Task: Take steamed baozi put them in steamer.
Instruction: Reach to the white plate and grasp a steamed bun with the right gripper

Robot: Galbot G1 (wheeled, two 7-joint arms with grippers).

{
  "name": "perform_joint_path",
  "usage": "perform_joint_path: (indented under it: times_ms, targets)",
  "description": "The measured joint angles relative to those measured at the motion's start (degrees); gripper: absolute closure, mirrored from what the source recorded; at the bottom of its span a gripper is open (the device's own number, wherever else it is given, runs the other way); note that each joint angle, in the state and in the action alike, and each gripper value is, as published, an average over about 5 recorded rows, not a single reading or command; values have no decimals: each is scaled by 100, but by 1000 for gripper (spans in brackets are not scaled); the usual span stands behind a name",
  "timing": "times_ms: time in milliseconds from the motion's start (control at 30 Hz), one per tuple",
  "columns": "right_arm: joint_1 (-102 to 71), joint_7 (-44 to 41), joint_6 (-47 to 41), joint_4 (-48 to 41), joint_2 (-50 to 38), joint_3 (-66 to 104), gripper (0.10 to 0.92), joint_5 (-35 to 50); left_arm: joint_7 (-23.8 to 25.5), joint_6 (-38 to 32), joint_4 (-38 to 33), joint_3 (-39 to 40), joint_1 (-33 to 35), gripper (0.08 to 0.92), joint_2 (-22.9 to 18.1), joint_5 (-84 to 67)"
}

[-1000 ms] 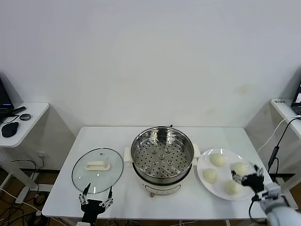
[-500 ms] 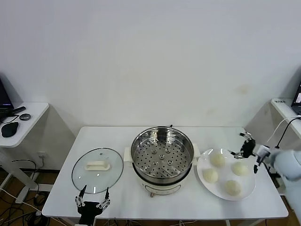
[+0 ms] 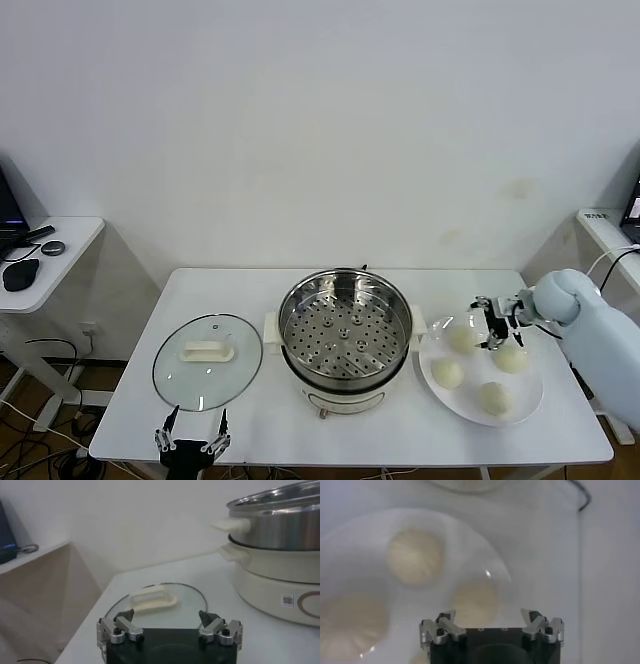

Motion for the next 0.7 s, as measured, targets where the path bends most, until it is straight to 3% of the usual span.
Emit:
perform_joint_path:
  times_ms: [700]
  targets:
    - [474,21,24,-846,528,-653,203,-315,25,30,28,-12,14,177,-12,18]
